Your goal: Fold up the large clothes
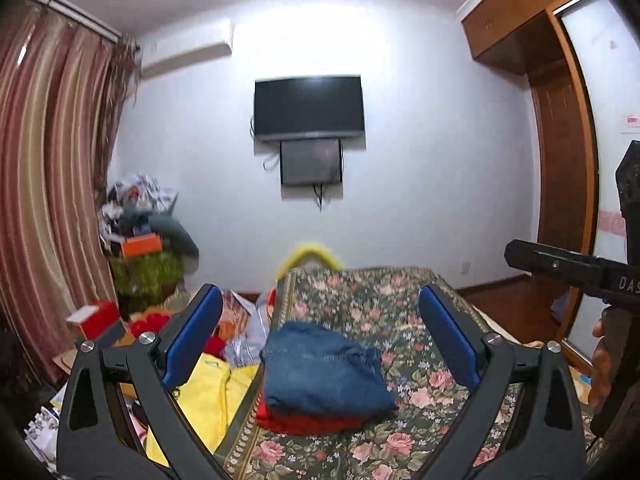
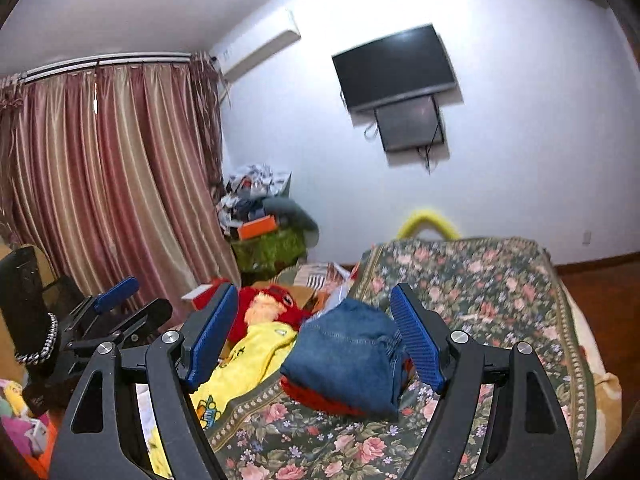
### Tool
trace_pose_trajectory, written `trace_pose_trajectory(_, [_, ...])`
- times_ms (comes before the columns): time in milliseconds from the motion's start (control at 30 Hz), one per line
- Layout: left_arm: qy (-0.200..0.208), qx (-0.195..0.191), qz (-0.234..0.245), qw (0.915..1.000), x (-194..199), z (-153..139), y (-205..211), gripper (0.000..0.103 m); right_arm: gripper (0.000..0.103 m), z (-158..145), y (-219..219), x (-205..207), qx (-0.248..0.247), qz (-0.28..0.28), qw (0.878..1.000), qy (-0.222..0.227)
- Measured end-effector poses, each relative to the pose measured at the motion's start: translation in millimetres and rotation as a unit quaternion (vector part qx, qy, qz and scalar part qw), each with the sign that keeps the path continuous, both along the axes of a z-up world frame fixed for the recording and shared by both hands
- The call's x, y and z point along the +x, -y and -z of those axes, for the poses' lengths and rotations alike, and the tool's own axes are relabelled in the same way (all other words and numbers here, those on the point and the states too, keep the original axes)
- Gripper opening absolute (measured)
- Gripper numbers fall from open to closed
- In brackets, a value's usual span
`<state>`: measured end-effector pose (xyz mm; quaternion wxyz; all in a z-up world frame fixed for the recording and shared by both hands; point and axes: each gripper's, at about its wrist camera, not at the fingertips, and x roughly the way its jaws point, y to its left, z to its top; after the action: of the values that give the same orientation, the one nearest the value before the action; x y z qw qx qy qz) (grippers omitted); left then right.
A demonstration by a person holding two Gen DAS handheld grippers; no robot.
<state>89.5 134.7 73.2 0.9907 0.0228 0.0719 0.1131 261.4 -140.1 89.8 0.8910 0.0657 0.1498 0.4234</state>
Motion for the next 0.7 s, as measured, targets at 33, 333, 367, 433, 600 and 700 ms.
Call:
trace_pose_trajectory(33, [0.006, 0.002, -0.003, 1.0000, -6, 1, 2, 0.099, 0.076, 0, 1, -5, -0.001, 0.006, 1.000, 0.009])
trace_pose_trajectory(333, [0.041, -0.003, -0.007, 0.9991, -39, 10, 14, 0.103, 0.101, 6, -2, -26, -0.019, 0.052, 0.997, 0.049])
trace_pose_trajectory(367, [0.037, -0.006, -0.007, 0.9993, -40, 12, 14, 0.103, 0.103, 7, -2, -25, -0.021, 0.057, 0.997, 0.048])
trace_pose_trajectory(433, [0.031, -0.010, -0.008, 0.9994, -39, 13, 14, 0.103, 0.103, 9, -4, -24, -0.027, 0.062, 0.997, 0.043])
trace_pose_trajectory(600, [0.022, -0.019, -0.017, 0.9994, -40, 19, 13, 0.103, 0.103, 11, -4, -24, -0.042, 0.071, 0.996, 0.035])
trace_pose_trajectory(700, [0.016, -0.029, -0.016, 0.9993, -39, 21, 11, 0.103, 0.103, 13, 0, -26, -0.040, 0.069, 0.996, 0.032])
